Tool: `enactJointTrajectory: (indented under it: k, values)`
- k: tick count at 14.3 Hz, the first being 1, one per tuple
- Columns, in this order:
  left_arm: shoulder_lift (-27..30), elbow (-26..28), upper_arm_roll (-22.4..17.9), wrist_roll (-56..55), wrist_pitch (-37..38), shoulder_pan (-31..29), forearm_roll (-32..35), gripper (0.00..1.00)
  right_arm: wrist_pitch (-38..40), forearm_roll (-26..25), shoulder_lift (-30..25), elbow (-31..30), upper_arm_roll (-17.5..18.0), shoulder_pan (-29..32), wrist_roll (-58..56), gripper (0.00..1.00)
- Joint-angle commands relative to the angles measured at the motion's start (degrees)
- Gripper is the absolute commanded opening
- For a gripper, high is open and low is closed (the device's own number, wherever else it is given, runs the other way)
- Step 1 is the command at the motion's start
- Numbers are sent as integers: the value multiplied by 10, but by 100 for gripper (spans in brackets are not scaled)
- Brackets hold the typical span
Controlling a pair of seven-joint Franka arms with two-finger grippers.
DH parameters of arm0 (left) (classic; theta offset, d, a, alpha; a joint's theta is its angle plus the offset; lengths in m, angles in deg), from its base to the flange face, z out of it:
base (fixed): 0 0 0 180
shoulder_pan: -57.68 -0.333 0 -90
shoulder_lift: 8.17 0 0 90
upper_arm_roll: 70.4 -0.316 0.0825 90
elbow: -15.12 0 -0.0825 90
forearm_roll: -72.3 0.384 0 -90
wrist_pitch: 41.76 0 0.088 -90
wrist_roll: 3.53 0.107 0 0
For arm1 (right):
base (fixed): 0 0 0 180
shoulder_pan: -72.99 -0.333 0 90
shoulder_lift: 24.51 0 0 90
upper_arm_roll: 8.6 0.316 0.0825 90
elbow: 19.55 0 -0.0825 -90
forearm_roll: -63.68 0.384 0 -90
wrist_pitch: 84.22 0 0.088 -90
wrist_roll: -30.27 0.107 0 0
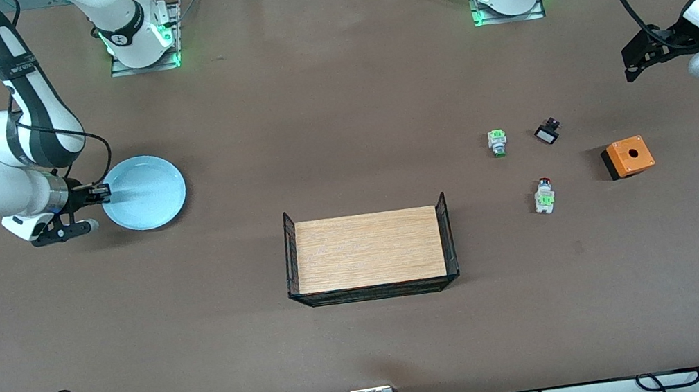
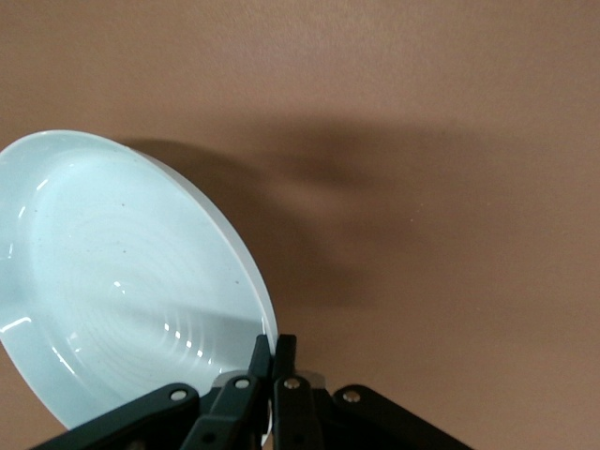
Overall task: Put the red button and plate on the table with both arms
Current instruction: 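Lift the plate with the right gripper and carry it beside the tray, then lower the plate onto the table and open the right gripper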
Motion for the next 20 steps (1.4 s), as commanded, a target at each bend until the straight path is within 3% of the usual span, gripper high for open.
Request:
enactJointTrajectory:
  k: [1,7,8,9,10,11,16,20]
  values:
    - [-5,-14,1,-3,12,-1,8,100,-31,0,1,-27,10,13,-16,0]
    - [-5,-14,1,-3,12,-1,8,100,-50,0,18,-36,10,23,-32,0]
    - [-5,-14,1,-3,12,-1,8,100,-48,0,19,-36,10,25,-32,6]
    - [-5,-15,1,-3,12,-2,8,100,-44,0,18,-34,10,24,-19,40]
    - [-5,-14,1,-3,12,-1,8,100,-44,1,16,-32,11,23,9,83]
    - [-5,-15,1,-3,12,-1,8,100,-38,-2,11,-31,12,23,17,100]
    - [-5,-14,1,-3,12,-2,8,100,16,0,-21,-1,13,22,22,100]
    - [-5,-15,1,-3,12,-2,8,100,156,-1,-25,119,14,6,49,100]
